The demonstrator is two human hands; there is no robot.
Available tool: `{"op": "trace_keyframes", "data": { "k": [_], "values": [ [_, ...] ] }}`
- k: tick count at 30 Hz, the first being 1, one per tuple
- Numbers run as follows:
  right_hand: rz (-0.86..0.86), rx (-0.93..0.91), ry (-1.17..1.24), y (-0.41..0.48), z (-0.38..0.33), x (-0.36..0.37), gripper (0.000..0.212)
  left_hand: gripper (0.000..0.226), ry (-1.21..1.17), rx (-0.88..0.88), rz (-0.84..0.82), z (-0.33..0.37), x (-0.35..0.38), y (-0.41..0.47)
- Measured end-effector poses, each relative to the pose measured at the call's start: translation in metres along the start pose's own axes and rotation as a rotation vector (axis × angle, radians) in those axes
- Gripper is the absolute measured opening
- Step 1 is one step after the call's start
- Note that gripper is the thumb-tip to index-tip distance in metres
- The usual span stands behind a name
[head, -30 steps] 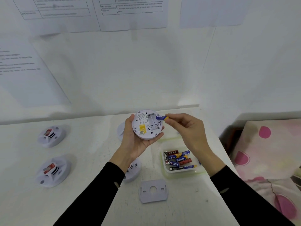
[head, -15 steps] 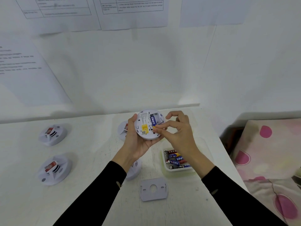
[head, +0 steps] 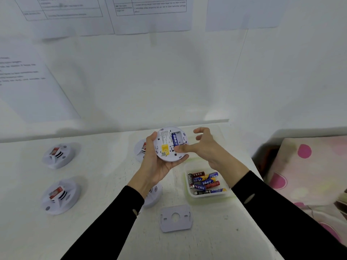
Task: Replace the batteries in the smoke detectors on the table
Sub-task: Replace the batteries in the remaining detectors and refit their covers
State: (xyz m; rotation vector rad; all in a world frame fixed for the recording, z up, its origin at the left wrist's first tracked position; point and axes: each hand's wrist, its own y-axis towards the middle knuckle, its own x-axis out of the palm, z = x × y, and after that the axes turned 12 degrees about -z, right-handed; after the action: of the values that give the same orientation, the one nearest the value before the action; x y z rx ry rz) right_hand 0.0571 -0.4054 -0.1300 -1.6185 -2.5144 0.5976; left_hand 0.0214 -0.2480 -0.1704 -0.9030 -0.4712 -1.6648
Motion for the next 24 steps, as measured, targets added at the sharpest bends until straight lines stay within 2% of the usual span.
{"op": "trace_keyframes", "data": {
  "k": [2, 4, 5, 7, 9, 11, 18, 23, 24],
  "values": [
    [-0.069, -0.064, 0.019, 0.002, -0.009, -0.013, 0.077, 0.062, -0.009, 0.010, -0.008, 0.005, 0.000, 0.001],
    [-0.058, -0.121, -0.002, 0.012, -0.011, -0.036, 0.052, 0.064, -0.037, 0.023, -0.014, 0.009, -0.001, 0.001],
    [-0.015, -0.138, -0.097, 0.020, -0.009, -0.049, 0.040, 0.063, -0.056, 0.030, -0.017, 0.011, -0.001, 0.000],
    [-0.025, -0.069, -0.482, 0.039, 0.002, -0.070, 0.022, 0.062, -0.076, 0.030, -0.029, 0.012, 0.000, -0.001],
    [-0.155, 0.062, -0.874, 0.054, 0.013, -0.079, 0.018, 0.062, -0.059, 0.012, -0.044, 0.013, 0.002, -0.003],
    [-0.210, 0.119, -1.041, 0.066, 0.020, -0.083, 0.016, 0.062, -0.045, -0.003, -0.052, 0.012, 0.004, -0.004],
    [-0.228, 0.214, -1.310, 0.092, 0.022, -0.086, 0.015, 0.062, -0.052, -0.038, -0.041, 0.011, 0.004, -0.005],
    [-0.265, 0.162, -1.356, 0.096, 0.030, -0.085, 0.004, 0.063, -0.056, -0.042, -0.035, 0.011, 0.002, -0.006],
    [-0.262, 0.146, -1.348, 0.095, 0.031, -0.086, 0.007, 0.063, -0.058, -0.041, -0.031, 0.011, 0.002, -0.005]
  ]
}}
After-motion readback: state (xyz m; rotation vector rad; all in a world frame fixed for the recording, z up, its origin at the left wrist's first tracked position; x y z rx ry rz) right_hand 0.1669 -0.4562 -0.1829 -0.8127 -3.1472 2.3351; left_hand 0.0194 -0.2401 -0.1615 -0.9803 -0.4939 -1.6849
